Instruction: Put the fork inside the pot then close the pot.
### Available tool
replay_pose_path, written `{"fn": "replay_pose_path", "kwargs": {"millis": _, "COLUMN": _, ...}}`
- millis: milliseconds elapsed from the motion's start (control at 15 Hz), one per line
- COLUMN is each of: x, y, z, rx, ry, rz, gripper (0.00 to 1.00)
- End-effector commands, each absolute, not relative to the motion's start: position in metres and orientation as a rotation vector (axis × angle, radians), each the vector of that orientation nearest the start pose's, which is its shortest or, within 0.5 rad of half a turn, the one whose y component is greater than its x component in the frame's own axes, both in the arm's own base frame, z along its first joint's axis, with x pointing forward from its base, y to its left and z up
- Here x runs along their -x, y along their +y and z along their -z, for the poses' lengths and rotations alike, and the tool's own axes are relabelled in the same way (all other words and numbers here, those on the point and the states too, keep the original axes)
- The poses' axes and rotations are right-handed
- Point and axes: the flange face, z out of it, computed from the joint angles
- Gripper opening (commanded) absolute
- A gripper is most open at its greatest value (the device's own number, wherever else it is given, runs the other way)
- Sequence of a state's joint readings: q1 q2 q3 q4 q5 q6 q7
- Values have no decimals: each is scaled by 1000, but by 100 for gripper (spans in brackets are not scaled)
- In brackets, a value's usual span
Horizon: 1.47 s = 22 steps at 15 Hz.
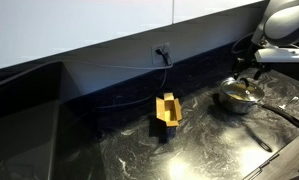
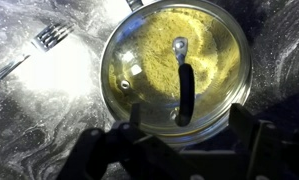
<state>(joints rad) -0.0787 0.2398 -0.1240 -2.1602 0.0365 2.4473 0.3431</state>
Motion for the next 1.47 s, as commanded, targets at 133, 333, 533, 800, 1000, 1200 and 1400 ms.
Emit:
{"fn": "replay_pose_path", "kwargs": {"millis": 133, "x": -563, "y": -111, "z": -298, "rx": 3011, "ry": 906, "rz": 97, "gripper": 60}}
{"fn": "replay_pose_path", "kwargs": {"millis": 333, "x": -563, "y": -111, "z": -296, "rx": 3014, "ry": 912, "rz": 86, "gripper": 35}}
{"fn": "replay_pose_path", "kwargs": {"millis": 533, "x": -563, "y": -111, "z": -296, "rx": 3013, "ry": 913, "rz": 88, "gripper": 13}}
{"fn": "replay_pose_path", "kwargs": {"millis": 800, "x": -561, "y": -110, "z": -300, "rx": 3013, "ry": 905, "rz": 114, "gripper": 4}}
{"fn": "replay_pose_path", "kwargs": {"millis": 1000, "x": -559, "y": -108, "z": -306, "rx": 3013, "ry": 898, "rz": 145, "gripper": 4}}
{"fn": "replay_pose_path", "kwargs": {"millis": 1200, "x": -557, "y": -107, "z": -310, "rx": 3021, "ry": 893, "rz": 171, "gripper": 4}}
{"fn": "replay_pose_path", "kwargs": {"millis": 1400, "x": -557, "y": -105, "z": -314, "rx": 3034, "ry": 875, "rz": 197, "gripper": 4}}
